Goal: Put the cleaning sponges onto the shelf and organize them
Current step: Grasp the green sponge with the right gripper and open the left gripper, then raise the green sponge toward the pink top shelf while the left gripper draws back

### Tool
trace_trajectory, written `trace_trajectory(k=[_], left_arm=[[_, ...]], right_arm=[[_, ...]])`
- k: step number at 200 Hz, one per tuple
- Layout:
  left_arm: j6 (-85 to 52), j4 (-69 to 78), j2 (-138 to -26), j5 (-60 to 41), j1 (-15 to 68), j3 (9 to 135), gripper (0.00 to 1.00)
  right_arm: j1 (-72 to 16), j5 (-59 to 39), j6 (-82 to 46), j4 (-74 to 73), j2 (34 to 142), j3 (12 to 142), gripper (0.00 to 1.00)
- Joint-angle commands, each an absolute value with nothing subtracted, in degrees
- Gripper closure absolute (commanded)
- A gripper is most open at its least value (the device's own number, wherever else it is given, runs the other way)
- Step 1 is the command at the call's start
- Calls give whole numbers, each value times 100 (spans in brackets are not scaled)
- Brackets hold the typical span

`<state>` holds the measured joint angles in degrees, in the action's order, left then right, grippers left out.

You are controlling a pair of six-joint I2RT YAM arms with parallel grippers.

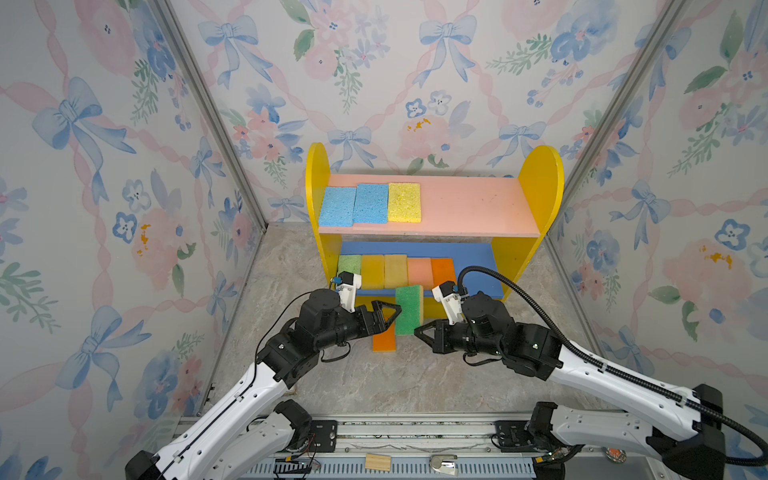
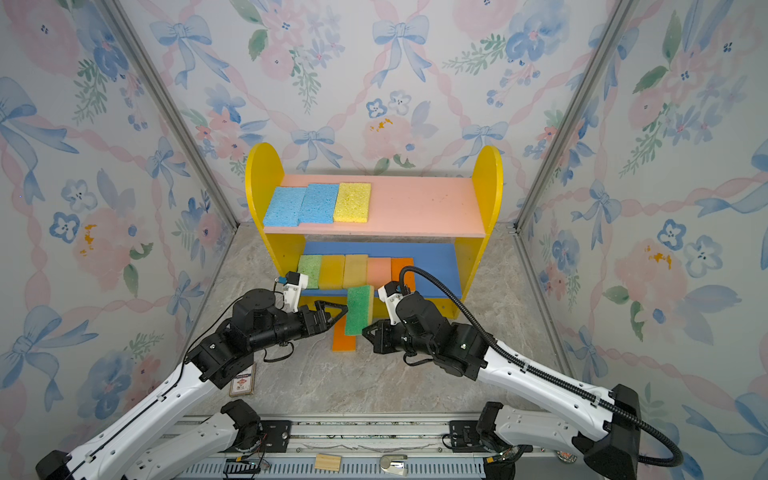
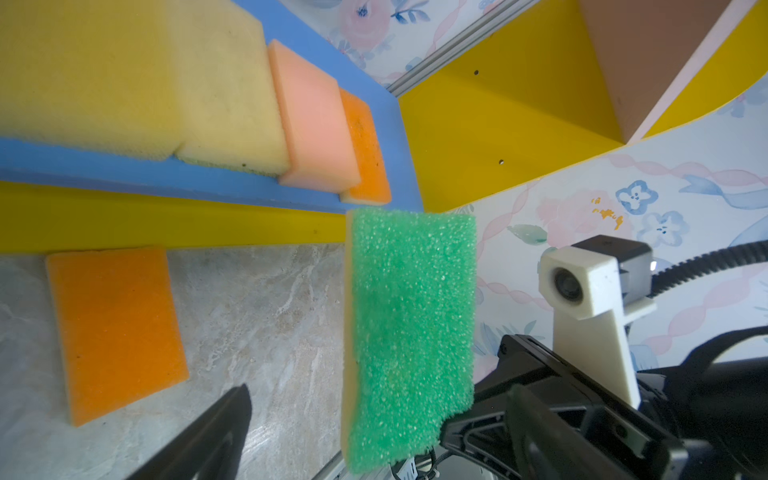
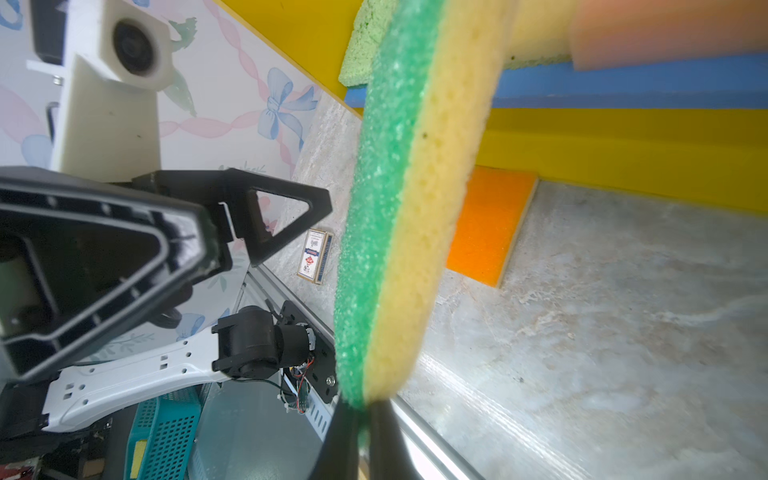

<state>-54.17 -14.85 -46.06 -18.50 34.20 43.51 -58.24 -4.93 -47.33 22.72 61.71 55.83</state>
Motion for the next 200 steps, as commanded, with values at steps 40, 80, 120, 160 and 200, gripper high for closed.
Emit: trace_trajectory(k=[40, 80, 120, 160, 200], left_arm=[[-4201, -2440, -4376, -1409, 2773, 4008, 2], [-3459, -2652, -4409, -695, 2763, 3955, 2], [-3088, -2730, -4416, -217, 2720, 3684, 2], [-3116, -2708, -4546, -221, 2708, 3596, 2], [-3128, -2663, -4511, -175, 2701, 3543, 2]], right_arm=[[-5988, 1120, -4202, 5420, 6202, 6468, 92], [-6344, 1587, -3799, 6550, 6263, 7100, 94], [-6402, 1745, -3652, 7167, 5919, 8091, 94], [-6392, 1592, -3367, 7419, 5836, 9307, 93], [-6353, 1305, -3052, 7213, 5988, 10415, 92]])
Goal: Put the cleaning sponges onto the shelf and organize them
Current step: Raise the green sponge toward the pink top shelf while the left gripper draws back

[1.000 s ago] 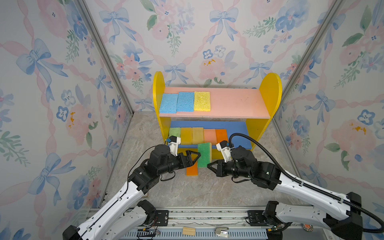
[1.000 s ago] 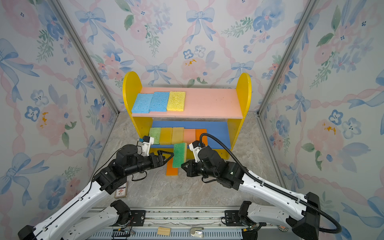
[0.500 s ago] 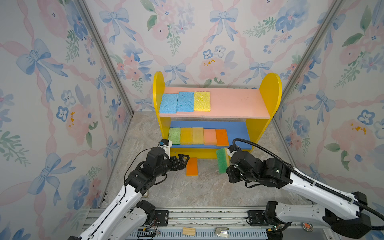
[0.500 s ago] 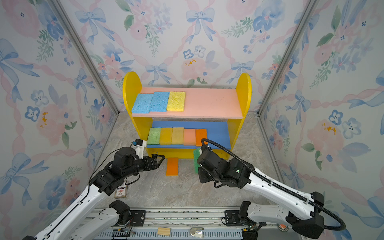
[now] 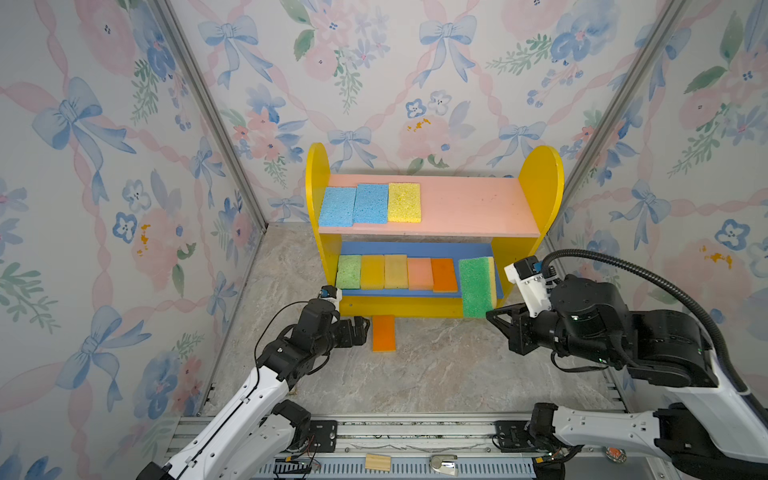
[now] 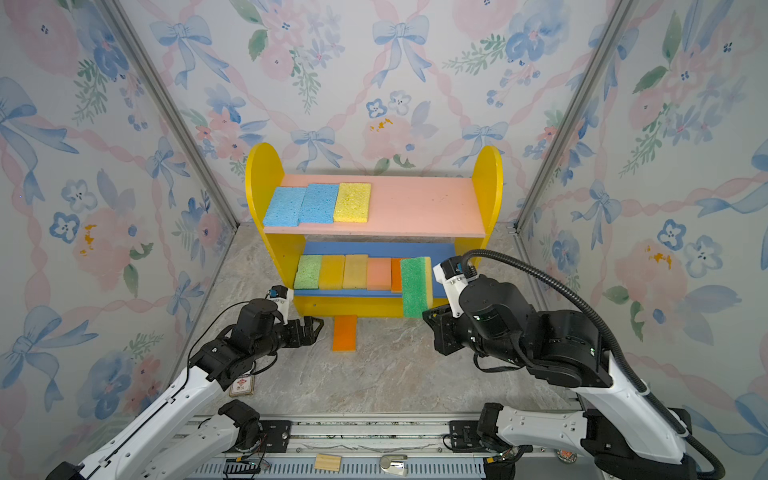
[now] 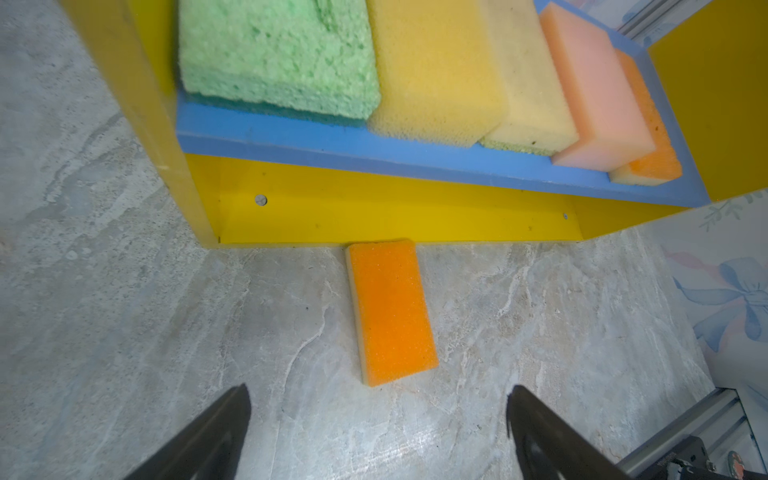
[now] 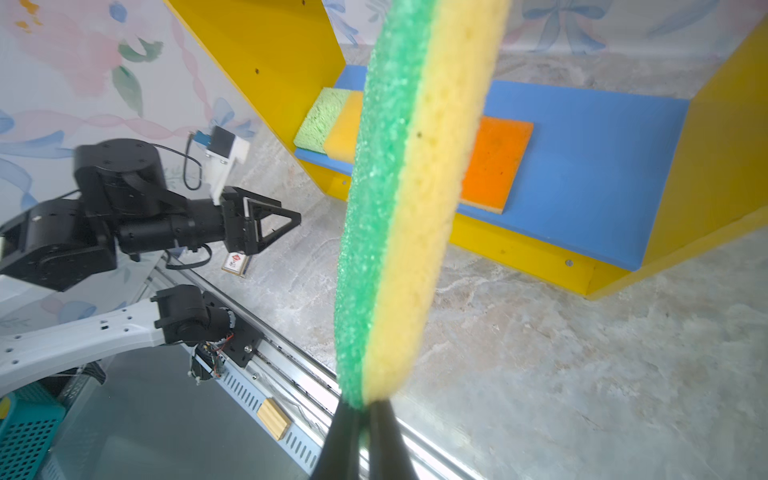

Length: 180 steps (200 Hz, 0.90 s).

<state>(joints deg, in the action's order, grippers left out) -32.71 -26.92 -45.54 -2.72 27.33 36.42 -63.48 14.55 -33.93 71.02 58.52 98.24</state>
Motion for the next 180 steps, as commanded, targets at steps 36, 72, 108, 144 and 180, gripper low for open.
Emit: trace_trajectory(k=[36, 72, 108, 144, 180], left_arm=[[-3113, -2616, -4372, -252, 2700, 3507, 2], [-3100, -2592, -4272, -302, 2714, 3490, 2], [-3084, -2569, -4209, -375, 2716, 3486, 2], [-3078, -2559, -4114, -391, 2759, 3476, 2], [-3066, -2544, -4068, -422, 2791, 3474, 2]], right_arm=[[-5774, 811, -2698, 7450, 6781, 11851, 89], [-4572, -617, -2734, 7365, 7665, 12833, 89], [-3564, -1974, -3009, 6874, 8337, 13075, 89], [-3030, -2685, -3219, 6568, 8866, 13251, 91], [-2612, -3016, -3380, 6305, 9017, 13139, 91]])
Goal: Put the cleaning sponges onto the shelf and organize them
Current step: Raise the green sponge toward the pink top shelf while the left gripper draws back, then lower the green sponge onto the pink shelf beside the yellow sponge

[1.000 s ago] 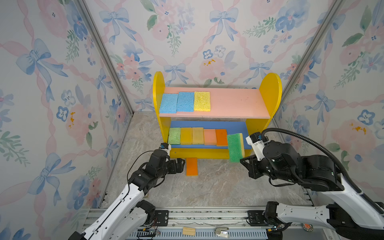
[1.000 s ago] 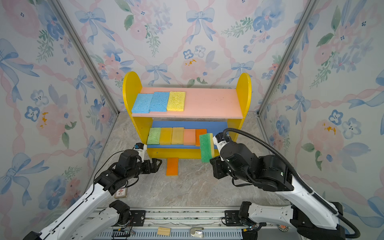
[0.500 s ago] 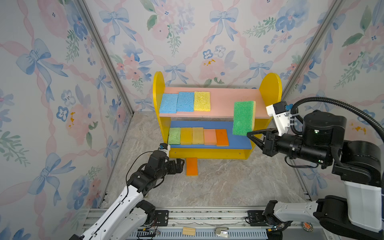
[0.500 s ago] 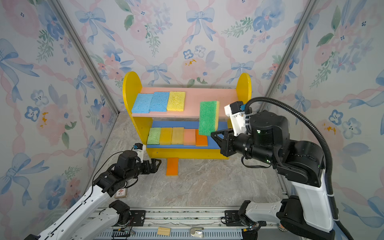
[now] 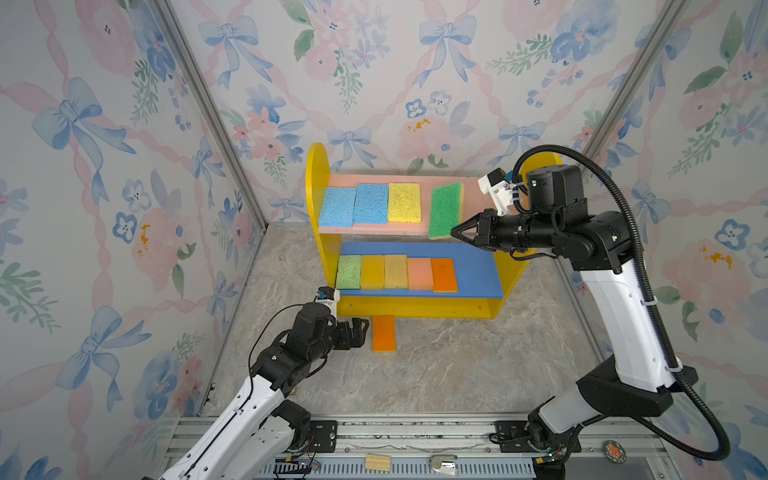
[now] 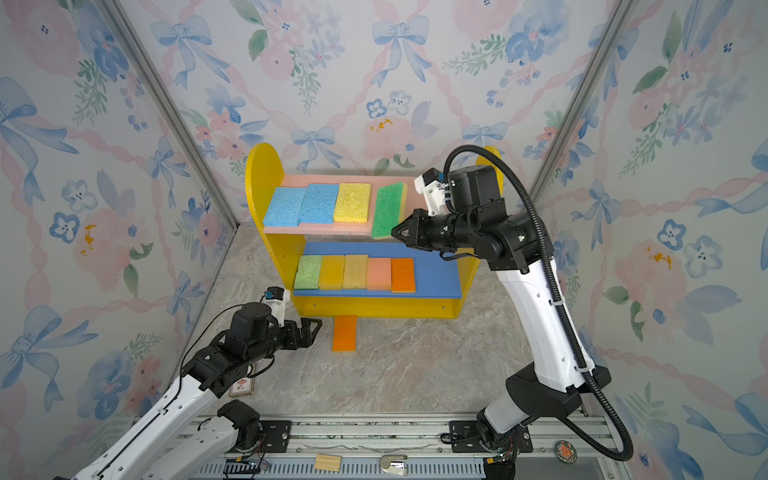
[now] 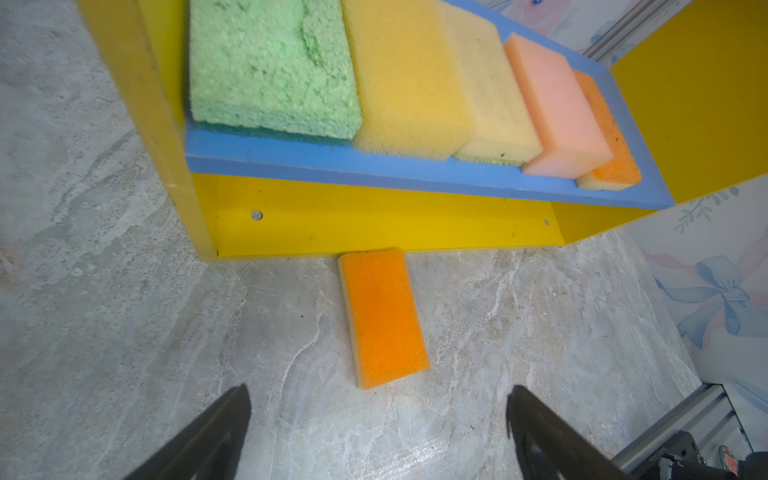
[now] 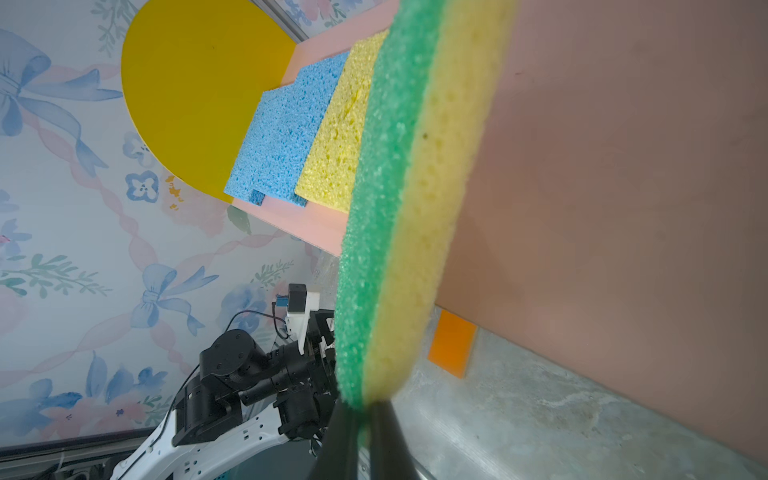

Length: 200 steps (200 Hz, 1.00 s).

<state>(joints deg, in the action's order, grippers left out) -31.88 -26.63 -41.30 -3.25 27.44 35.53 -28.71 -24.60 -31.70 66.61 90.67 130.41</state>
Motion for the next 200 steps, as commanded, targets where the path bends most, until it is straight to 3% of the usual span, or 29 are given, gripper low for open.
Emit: trace_trajectory(k=[1, 147, 180, 200], left_arm=[[-3062, -2538, -4069, -431, 2788, 3473, 2], [-3062, -2525, -4085, -452, 2796, 3465, 2], [-3063, -2529, -4091, -454, 2797, 3465, 2], [-3063, -2531, -4095, -450, 2804, 3463, 2]], right_arm=[[-2598, -3037, -3386, 6294, 9017, 13135, 91], [-2235, -3695, -3429, 6219, 9788, 13243, 87], [-2239, -3731, -3420, 6224, 9885, 13271, 79], [-2227, -3657, -3363, 6260, 9853, 13263, 65]])
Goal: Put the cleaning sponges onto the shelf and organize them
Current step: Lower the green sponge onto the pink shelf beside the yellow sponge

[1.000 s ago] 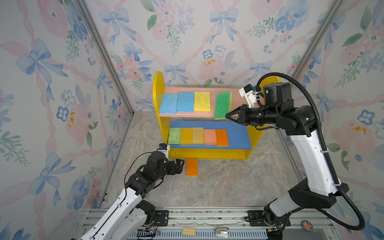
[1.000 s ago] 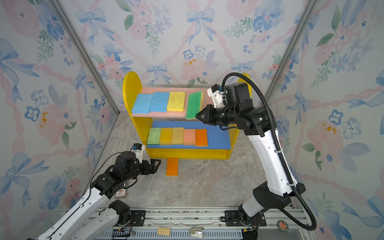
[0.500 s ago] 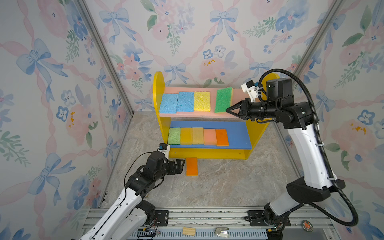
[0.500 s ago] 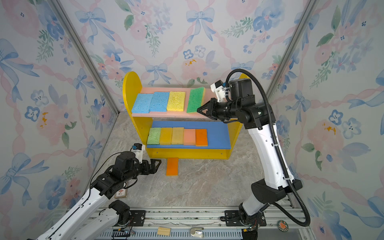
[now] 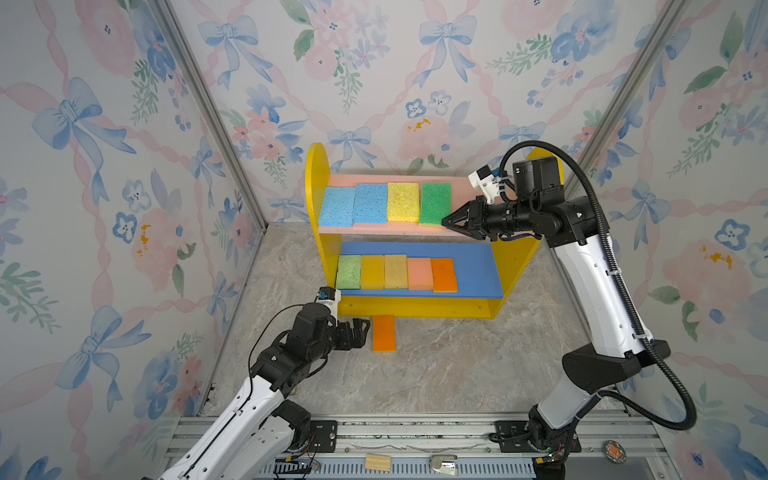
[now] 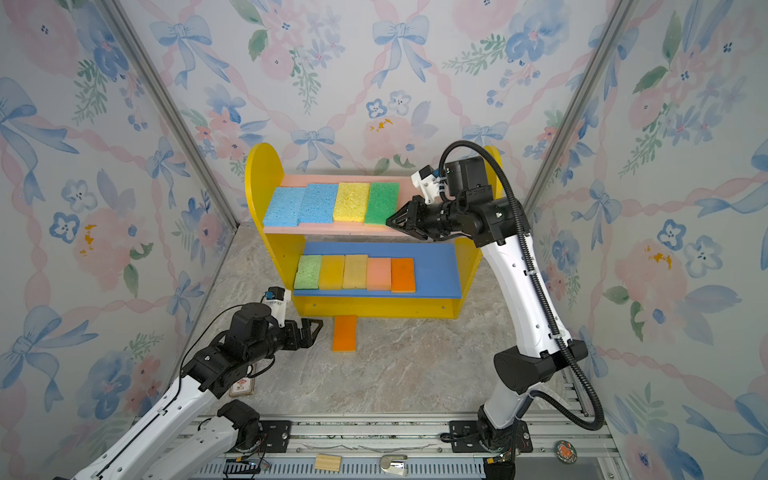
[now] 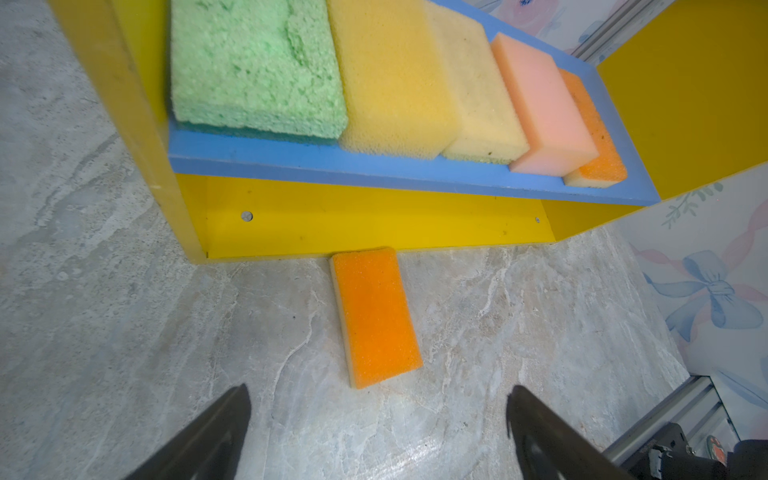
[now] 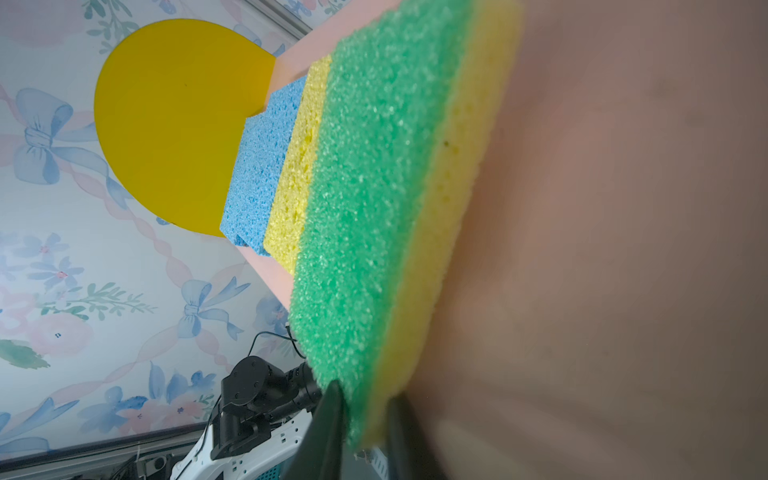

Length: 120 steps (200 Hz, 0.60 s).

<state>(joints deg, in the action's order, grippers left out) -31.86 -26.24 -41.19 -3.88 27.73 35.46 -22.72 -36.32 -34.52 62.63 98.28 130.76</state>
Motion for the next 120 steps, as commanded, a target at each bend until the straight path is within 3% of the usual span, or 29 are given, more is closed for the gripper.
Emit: trace_trajectory(k=[1, 48, 82, 120], left_arm=[[-3061, -2536, -4096, -449, 2808, 3463, 2], [-3063, -2527, -4096, -464, 2800, 3472, 2], [-3063, -2533, -4062, -448, 2803, 3476, 2], [-3054, -2525, -4060, -458, 2795, 3474, 2]], right_arm=[[-2225, -3648, -3360, 6263, 9853, 13258, 64], [-2206, -3337, -3149, 6482, 9705, 13206, 55], [-2185, -3179, -3042, 6584, 9580, 13056, 42], [-2194, -3013, -2834, 6770, 9535, 13003, 40]])
